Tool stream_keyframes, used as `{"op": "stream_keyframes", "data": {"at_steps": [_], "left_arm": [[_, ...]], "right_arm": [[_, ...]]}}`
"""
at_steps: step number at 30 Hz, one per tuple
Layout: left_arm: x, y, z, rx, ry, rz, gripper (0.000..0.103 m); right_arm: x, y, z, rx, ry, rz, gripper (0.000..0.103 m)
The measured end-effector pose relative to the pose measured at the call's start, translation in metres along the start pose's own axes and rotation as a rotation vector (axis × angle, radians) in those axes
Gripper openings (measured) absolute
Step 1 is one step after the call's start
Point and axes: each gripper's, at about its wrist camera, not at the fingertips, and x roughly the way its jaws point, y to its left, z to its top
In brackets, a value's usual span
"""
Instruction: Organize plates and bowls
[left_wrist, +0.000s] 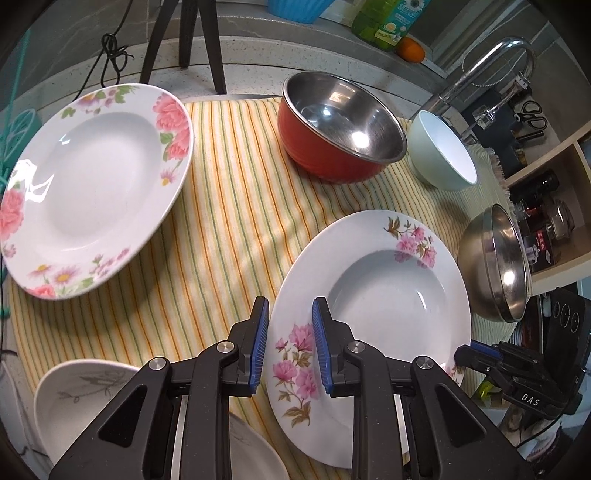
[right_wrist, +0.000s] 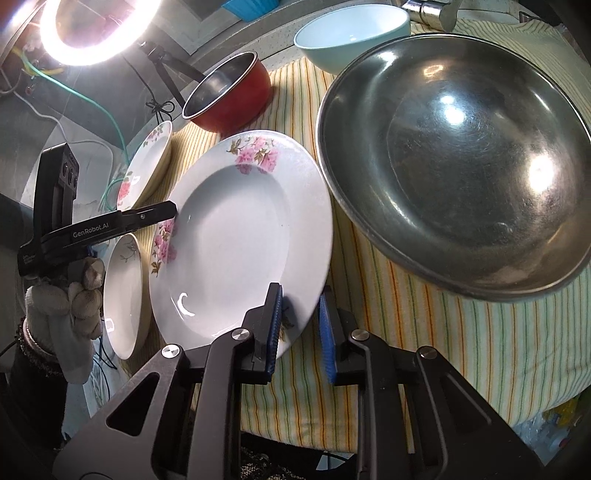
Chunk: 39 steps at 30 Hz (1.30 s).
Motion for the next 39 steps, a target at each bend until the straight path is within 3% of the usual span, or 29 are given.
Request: {"op": "stream_keyframes", "data": {"at_steps": [39], "left_arm": [[-0.008, -0.016, -0.039, -0.018, -0.006, 0.011, 0.022]], "right_arm": [[0.015, -0.001, 0.002, -0.063, 0.024, 0.033, 0.021]]}}
